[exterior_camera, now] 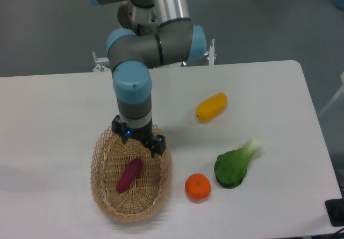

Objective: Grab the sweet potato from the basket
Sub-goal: 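Move the gripper over the basket and lower it onto the sweet potato, then close the gripper around the purple sweet potato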

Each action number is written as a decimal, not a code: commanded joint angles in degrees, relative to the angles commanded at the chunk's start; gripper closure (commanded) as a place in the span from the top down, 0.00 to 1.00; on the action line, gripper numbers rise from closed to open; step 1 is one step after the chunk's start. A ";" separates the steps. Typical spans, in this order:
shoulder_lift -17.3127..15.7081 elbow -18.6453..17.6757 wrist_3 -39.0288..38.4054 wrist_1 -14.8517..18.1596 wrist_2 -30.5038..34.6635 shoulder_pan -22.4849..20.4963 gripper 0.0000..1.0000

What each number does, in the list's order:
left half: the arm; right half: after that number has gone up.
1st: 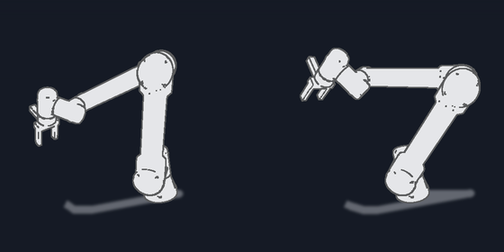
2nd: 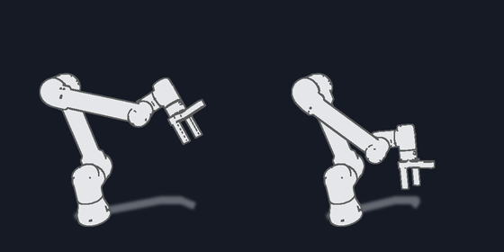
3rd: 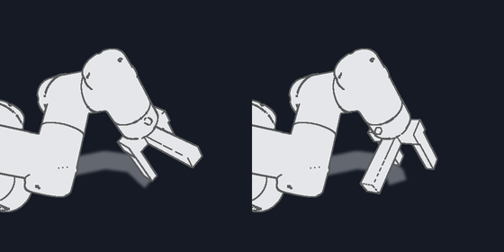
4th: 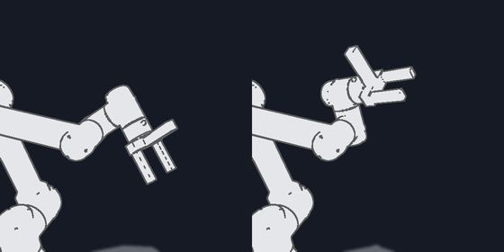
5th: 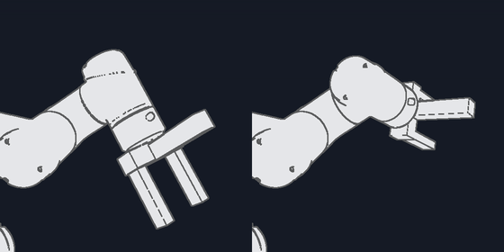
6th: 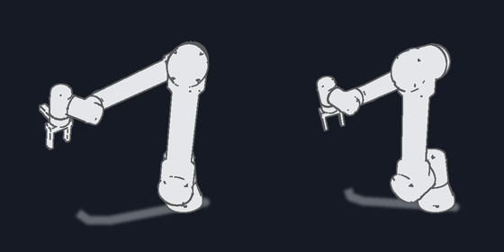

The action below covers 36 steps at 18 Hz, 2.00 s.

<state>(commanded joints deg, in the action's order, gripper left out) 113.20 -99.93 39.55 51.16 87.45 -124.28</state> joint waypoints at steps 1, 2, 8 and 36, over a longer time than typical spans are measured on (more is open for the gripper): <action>0.62 0.00 0.00 -0.79 0.00 0.27 1.00; 1.06 0.00 0.00 -1.06 0.00 0.36 1.00; 3.96 1.05 0.18 -3.61 0.44 0.88 1.00; 5.11 1.41 0.26 -4.05 0.70 1.32 0.41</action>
<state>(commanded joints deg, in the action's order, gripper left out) 118.30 -98.53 39.81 47.11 88.15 -122.96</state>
